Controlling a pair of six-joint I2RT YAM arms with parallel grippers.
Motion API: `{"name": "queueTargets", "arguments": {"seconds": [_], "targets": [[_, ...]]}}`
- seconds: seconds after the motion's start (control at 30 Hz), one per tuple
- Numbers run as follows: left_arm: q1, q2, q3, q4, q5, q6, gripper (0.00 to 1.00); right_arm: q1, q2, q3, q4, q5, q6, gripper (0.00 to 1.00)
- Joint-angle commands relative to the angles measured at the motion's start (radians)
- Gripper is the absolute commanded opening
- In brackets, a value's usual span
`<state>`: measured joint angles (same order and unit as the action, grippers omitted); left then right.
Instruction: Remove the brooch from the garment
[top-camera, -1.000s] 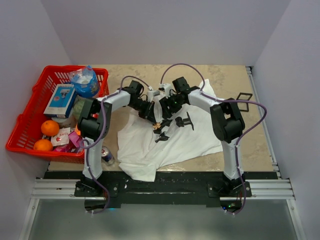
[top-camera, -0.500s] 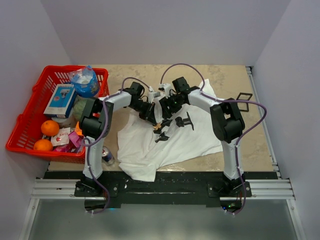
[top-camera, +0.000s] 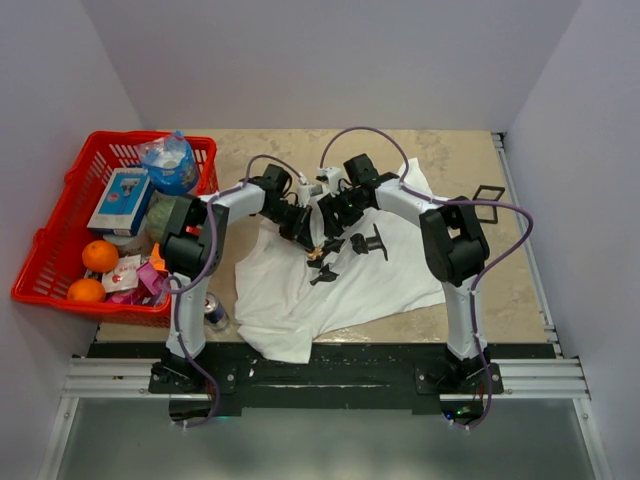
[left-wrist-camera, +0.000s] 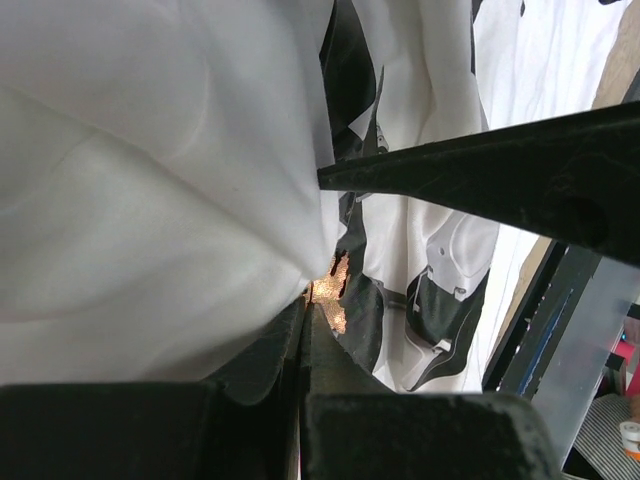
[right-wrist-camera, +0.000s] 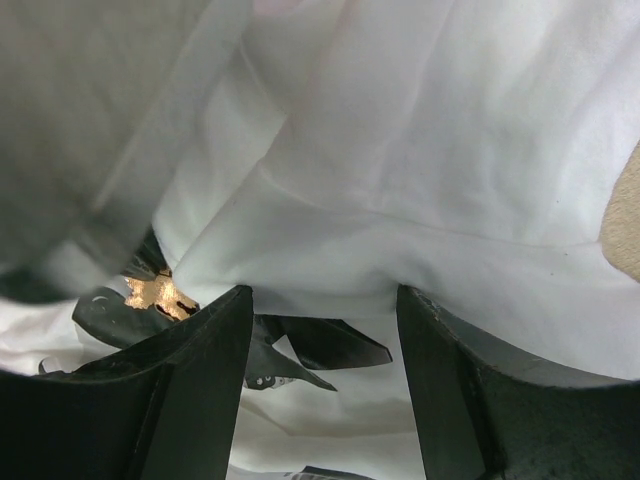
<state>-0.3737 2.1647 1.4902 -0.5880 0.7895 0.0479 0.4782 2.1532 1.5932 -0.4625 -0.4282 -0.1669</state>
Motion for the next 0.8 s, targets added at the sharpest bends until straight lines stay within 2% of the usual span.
{"name": "queueTargets", "arguments": {"seconds": [0.0,0.2,0.37,0.6,0.77], "targets": [[-0.024,-0.005,-0.002,0.005,-0.117,0.003,0.0,0.016,0.033,0.014,-0.004,0.02,0.004,0.63],[-0.025,-0.008,-0.015,0.002,-0.142,0.004,0.0,0.019,0.039,0.024,-0.005,0.02,0.003,0.63],[-0.025,-0.006,-0.008,0.0,-0.079,-0.022,0.0,0.02,0.042,0.025,-0.008,0.02,0.003,0.63],[-0.004,-0.052,0.027,-0.05,-0.065,0.006,0.0,0.022,0.039,0.027,-0.01,0.022,0.001,0.64],[0.036,-0.12,0.047,-0.047,0.049,0.049,0.0,0.022,0.034,0.034,-0.016,0.028,-0.005,0.64]]}}
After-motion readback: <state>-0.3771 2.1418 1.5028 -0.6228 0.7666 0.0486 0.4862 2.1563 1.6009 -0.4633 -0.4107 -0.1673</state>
